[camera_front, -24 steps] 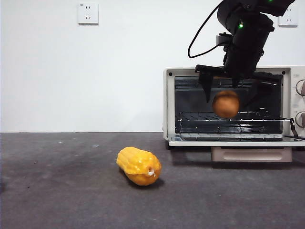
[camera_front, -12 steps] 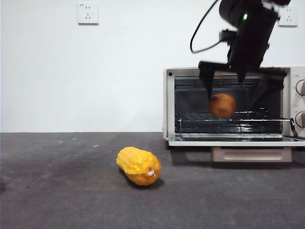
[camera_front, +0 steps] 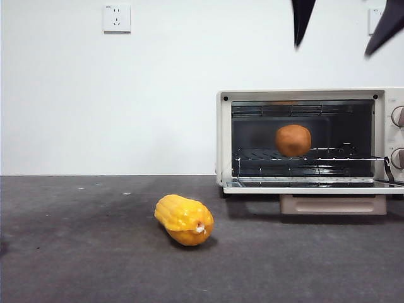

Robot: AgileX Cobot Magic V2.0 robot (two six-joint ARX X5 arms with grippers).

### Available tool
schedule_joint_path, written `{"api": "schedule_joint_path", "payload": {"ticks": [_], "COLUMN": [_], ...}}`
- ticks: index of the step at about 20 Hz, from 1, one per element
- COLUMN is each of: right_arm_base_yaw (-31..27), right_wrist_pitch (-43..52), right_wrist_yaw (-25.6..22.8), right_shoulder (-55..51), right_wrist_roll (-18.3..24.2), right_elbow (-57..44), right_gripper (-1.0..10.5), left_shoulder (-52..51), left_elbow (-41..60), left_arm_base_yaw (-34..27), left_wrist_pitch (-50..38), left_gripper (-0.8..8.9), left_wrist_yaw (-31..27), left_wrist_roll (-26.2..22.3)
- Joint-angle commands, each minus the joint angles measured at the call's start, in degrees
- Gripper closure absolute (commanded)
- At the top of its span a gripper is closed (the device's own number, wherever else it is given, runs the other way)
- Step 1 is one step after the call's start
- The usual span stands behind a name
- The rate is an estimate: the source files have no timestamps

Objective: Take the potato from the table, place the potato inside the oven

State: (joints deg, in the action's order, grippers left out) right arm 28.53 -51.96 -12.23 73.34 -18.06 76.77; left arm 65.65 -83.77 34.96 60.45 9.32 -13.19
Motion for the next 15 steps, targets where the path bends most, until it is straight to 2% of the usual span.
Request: {"api": "schedule_joint_path", "payload": {"ticks": [1, 4, 6, 7, 10, 11, 15], "right_arm_base_yaw": [2.05, 5.16, 6.29, 6.38, 6.38, 6.38, 6.36], "right_wrist_pitch": [-2.60, -8.24, -12.17, -13.70, -16.61, -17.38, -19.26], "right_wrist_yaw": [-1.60, -5.79, -7.65, -8.24, -8.41, -8.66, -9.11], "right_shoulder": [-6.10, -15.69, -21.73, -24.20, -31.82, -34.47, -39.98], "right_wrist_roll": [0.31, -2.05, -4.59, -5.99, -9.40, -10.32, -11.04], "right_elbow": [-0.11, -0.11, -0.11, -0.11, -0.11, -0.11, -0.11], "right_gripper": [4.1, 4.2, 4.3, 4.8, 8.2, 8.7, 8.9], "left_shoulder": [5.77, 14.78, 20.81, 23.41, 31.98, 34.77, 41.09], "left_elbow": [0.50, 0.50, 0.50, 0.50, 0.50, 0.50, 0.50], "left_arm_base_yaw": [-0.87, -3.13, -4.09, -4.48, -5.86, -6.32, -8.11], "left_wrist_pitch": [-1.88, -4.96, -8.15, -9.77, -15.52, -17.25, -21.29], "left_gripper": [8.22, 8.22, 8.22, 8.22, 8.22, 8.22, 8.22], "left_wrist_yaw": [7.02, 17.16, 19.76, 19.85, 21.20, 23.06, 28.00], "left_wrist_roll": [2.40, 4.44, 6.67, 8.11, 12.61, 14.12, 18.43]}}
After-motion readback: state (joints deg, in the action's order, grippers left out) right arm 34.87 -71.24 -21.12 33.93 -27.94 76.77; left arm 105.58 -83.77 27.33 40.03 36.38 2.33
